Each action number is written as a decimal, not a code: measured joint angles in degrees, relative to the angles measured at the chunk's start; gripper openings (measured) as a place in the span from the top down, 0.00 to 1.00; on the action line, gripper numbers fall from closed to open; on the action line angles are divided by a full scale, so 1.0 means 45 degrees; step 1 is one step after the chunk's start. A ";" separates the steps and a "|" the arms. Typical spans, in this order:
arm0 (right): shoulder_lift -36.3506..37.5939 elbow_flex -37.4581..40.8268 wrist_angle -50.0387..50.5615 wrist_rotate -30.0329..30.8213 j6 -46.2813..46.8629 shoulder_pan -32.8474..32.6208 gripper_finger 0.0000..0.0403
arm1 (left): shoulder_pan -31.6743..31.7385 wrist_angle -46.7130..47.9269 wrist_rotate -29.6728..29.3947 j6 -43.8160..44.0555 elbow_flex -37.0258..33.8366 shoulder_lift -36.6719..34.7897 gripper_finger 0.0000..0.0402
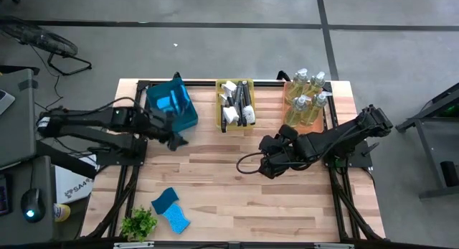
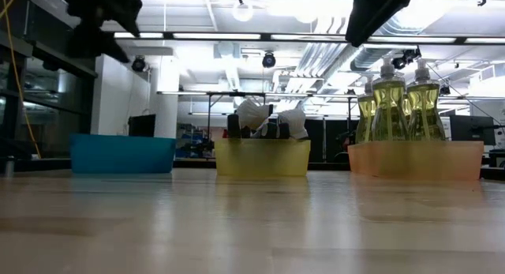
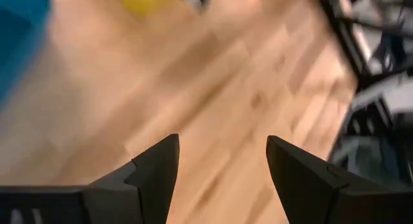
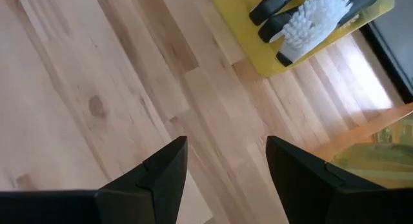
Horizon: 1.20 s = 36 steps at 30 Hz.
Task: Pick & Place Kitchen Sink Supplies
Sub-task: Put the blue dishwashing sponge into the blue bin
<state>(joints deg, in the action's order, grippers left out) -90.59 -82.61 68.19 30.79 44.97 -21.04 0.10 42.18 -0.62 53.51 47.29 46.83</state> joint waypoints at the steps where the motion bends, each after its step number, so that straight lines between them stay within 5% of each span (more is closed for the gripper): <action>1: 0.0000 0.0000 0.0003 -0.0118 0.0000 0.0000 0.49 | -0.0400 0.0122 0.0018 0.0236 0.0000 0.0099 0.43; 7: 0.0000 0.0000 -0.0007 -0.0731 0.0253 -0.0385 0.49 | -0.3052 0.1030 -0.0459 0.2534 0.0000 0.0829 0.43; 17: 0.0000 0.0000 0.0006 0.0477 0.1760 -0.2399 0.49 | -0.6354 0.1090 -0.1702 0.5623 0.0000 0.2800 0.43; 36: 0.0000 0.0000 0.0032 0.1105 0.2579 -0.3507 0.49 | -0.7787 0.1201 0.0993 0.7498 0.0000 0.7616 0.43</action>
<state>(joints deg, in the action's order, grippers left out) -90.59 -82.61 68.34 35.77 56.58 -36.82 -34.94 47.59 3.85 87.25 47.29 81.10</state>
